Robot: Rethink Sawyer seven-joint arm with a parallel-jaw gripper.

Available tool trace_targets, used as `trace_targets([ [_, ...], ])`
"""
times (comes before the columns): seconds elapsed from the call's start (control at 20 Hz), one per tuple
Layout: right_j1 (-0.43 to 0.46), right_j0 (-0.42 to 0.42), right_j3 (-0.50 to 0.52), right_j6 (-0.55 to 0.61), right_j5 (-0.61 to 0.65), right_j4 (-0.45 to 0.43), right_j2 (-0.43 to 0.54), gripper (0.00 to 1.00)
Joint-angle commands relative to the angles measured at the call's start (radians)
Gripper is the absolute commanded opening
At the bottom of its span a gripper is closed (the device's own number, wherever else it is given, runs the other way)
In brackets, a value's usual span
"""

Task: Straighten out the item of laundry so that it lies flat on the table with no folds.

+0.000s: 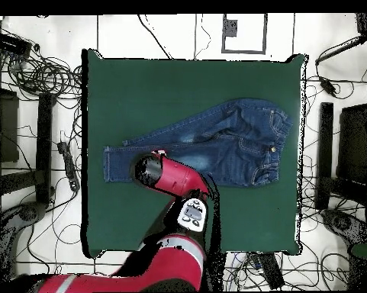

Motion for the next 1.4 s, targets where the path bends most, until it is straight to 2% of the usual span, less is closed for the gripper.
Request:
trace_targets([
  [0.05, -0.028, -0.031, 0.128, -0.062, 0.006, -0.086, 0.139, 0.00],
  [0.15, -0.048, -0.019, 0.115, -0.037, 0.052, -0.099, 0.120, 0.00],
  [0.35, -0.096, -0.035, 0.143, -0.008, 0.083, -0.097, 0.150, 0.00],
  [0.55, -0.097, -0.014, 0.119, 0.018, 0.112, -0.097, 0.137, 0.00],
  [0.85, -0.099, -0.026, 0.076, -0.026, 0.157, -0.133, 0.101, 0.00],
  [1.05, -0.082, -0.084, 0.021, -0.100, 0.155, -0.187, 0.092, 0.00],
  [1.2, -0.079, -0.181, 0.007, -0.194, 0.145, -0.251, 0.138, 0.00],
  [1.4, -0.061, -0.277, -0.031, -0.258, 0.154, -0.333, 0.197, 0.00],
])
